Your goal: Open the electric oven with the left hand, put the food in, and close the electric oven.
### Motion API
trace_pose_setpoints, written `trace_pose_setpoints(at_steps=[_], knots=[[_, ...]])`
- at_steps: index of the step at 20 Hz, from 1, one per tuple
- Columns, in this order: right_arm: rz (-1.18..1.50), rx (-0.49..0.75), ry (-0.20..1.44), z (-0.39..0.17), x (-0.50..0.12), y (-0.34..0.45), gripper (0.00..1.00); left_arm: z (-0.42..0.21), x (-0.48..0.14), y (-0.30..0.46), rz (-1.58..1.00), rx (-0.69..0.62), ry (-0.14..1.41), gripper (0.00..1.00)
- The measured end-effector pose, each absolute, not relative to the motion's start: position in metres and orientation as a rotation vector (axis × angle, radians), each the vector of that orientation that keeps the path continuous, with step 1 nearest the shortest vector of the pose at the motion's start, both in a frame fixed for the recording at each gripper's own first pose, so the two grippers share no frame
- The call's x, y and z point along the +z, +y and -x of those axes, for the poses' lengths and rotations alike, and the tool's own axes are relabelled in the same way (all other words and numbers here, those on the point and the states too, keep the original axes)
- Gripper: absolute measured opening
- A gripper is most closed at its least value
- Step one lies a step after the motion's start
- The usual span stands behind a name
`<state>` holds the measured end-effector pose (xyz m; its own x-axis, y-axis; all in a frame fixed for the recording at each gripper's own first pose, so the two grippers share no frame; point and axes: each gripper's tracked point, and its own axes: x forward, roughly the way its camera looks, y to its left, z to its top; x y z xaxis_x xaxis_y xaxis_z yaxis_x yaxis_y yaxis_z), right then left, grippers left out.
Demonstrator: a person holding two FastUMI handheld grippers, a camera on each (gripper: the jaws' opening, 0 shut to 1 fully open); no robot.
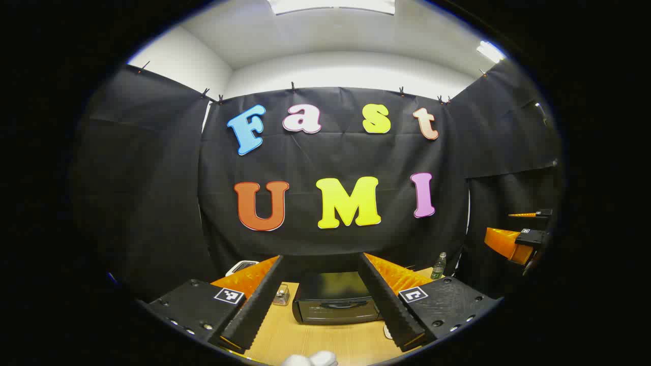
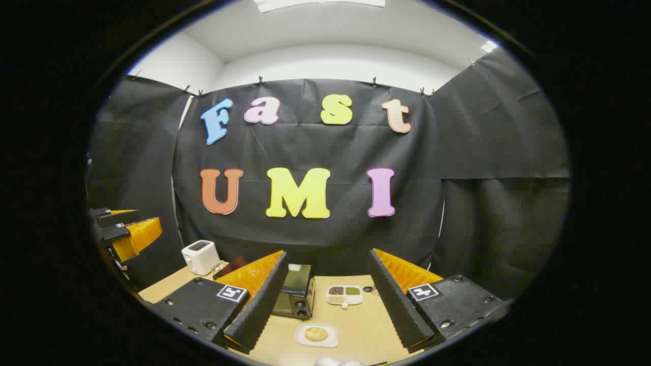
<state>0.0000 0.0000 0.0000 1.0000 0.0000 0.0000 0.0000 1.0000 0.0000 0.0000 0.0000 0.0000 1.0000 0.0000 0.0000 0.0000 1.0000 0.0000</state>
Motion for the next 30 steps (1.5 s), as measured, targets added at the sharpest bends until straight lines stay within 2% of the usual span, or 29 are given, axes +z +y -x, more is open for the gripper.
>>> trace_pose_setpoints(at_steps=[16,30], knots=[[-0.019,-0.036,-0.030,-0.010,0.012,-0.013,1.00,-0.010,0.003,-0.002,-0.023,-0.004,-0.026,0.95],[-0.050,-0.047,-0.083,-0.013,0.013,-0.037,0.98,-0.039,-0.110,-0.031,-0.029,-0.011,-0.007,0.95]])
